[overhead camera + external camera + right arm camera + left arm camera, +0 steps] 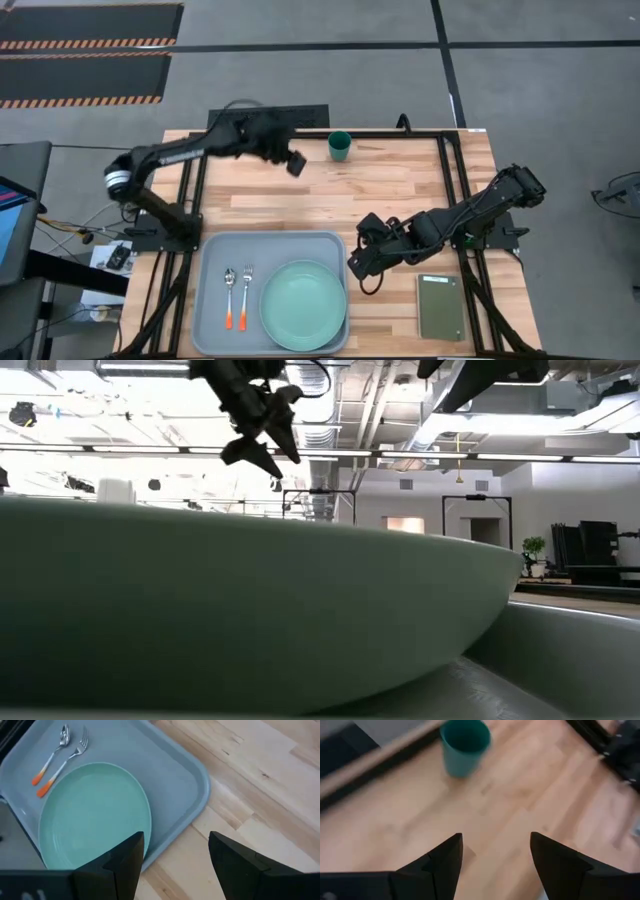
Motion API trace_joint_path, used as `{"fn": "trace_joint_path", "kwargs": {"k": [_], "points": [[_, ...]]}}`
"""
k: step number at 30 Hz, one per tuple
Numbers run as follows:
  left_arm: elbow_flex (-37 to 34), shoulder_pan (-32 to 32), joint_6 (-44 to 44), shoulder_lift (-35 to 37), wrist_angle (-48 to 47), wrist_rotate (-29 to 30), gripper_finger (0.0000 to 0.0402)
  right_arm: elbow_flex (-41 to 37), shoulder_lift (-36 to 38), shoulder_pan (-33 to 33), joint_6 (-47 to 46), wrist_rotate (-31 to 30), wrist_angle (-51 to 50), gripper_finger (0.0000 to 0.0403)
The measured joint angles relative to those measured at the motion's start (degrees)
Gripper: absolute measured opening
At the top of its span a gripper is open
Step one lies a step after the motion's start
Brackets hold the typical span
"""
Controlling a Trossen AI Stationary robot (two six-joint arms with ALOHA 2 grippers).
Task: Pick and place plate/cup/fork/spoon on tray
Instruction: Put the green cup on the gray tray to the top left of the green plate
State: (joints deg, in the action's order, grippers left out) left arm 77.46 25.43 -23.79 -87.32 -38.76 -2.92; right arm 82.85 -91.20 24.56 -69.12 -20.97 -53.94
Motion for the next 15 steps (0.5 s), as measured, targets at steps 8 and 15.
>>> {"fn": "trace_joint_path", "kwargs": {"k": [8,15], "points": [[18.5,7.9,8.2,-14.2,-4.3,-1.2,0.0218,0.0,0.0,1.0,-8.7,-0.5,0.0,0.0249],[26.6,9.8,10.9,-24.4,-4.4,-3.1,0.0218,0.0,0.0,2.9,-14.7,-3.8,0.0,0.0249]]}}
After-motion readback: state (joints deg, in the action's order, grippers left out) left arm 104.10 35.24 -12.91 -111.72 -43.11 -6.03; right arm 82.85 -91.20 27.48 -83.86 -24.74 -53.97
